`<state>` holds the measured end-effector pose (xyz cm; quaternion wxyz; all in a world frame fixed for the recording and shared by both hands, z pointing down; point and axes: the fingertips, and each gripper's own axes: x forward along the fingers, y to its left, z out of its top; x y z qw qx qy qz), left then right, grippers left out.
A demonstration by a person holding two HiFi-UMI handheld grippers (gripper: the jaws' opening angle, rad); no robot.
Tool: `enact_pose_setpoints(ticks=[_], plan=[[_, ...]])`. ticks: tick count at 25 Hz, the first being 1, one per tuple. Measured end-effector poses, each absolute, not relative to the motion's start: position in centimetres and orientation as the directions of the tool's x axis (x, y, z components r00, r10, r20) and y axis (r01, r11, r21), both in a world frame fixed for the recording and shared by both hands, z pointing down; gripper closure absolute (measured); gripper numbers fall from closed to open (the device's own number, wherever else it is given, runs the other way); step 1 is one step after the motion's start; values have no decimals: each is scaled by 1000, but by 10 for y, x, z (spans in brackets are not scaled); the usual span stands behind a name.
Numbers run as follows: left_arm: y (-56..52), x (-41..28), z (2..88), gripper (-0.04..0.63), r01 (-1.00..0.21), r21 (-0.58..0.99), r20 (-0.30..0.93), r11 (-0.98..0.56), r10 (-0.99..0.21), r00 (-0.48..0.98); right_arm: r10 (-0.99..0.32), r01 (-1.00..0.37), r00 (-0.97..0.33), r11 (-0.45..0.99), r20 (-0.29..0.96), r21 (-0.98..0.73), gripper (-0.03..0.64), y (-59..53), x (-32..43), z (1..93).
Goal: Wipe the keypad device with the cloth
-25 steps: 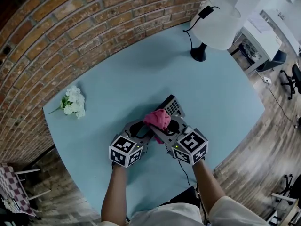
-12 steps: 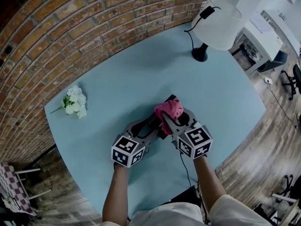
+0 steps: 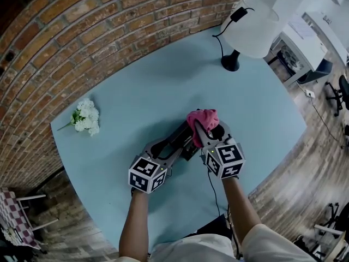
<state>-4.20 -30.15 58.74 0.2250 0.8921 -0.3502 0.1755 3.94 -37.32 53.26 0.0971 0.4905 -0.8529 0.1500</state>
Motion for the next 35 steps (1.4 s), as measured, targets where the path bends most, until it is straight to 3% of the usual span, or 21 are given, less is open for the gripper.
enact_pose_setpoints(ticks=[14,21,26,35], plan=[[-302,-40,589,353,-726,299,468,-619,-568,677,-845,-925,-379,346,376,-155,454,-398,67,530],[-302,-42,591,351,-738,328,457,-589,-585,670,-742,-812,-574,572,346,-120,459,-336,18,514],[-302,-42,591,351,-736,331,460,-591,-580,672,-646,-725,-651,685,398,-74,459,-297,-14,531],[-301,-42,590,350,-729,327,471,-602,-565,678,-679,-779,-603,614,419,-127,454,-298,-9,549]])
